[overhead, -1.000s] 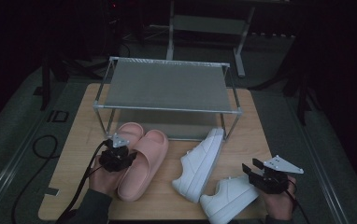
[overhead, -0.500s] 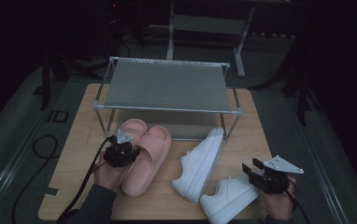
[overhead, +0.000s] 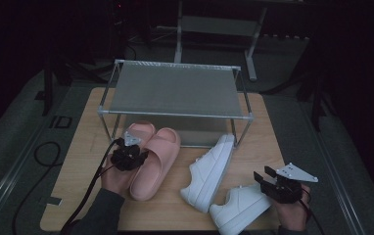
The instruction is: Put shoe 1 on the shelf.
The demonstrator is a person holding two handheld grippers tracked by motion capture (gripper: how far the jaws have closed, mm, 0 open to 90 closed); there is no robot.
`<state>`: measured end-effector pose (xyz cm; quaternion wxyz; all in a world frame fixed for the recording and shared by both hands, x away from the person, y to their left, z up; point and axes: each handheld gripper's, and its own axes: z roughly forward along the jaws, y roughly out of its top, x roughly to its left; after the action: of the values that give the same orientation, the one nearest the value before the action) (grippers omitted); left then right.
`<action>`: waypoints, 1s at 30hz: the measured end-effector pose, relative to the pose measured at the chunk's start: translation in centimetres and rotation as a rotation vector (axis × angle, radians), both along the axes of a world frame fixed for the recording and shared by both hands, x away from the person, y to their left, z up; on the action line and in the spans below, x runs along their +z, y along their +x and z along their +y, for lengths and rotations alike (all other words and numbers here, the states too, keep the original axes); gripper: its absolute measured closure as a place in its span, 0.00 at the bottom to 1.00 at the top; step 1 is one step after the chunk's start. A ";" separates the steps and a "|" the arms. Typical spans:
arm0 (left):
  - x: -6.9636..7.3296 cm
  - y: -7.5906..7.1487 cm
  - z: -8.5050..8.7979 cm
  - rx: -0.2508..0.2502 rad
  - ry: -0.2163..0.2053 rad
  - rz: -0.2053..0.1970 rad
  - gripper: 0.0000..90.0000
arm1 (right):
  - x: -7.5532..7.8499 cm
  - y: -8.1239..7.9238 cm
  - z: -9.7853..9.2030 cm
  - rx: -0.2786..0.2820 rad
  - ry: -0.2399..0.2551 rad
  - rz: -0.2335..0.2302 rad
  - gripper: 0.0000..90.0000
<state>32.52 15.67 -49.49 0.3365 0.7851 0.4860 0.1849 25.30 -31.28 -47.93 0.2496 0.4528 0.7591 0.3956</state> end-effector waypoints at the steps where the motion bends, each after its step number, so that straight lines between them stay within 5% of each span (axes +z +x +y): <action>1: 0.0 0.1 0.0 -0.001 0.001 -0.003 0.78 | 0.0 0.0 0.0 0.000 0.000 0.000 0.56; 30: -0.2 2.9 -0.5 0.011 0.016 -0.033 0.78 | 0.0 0.0 0.0 0.001 0.001 0.000 0.56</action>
<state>35.39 15.18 -49.66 0.3371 0.7819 0.4831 0.2038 25.31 -31.31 -47.93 0.2491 0.4524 0.7592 0.3962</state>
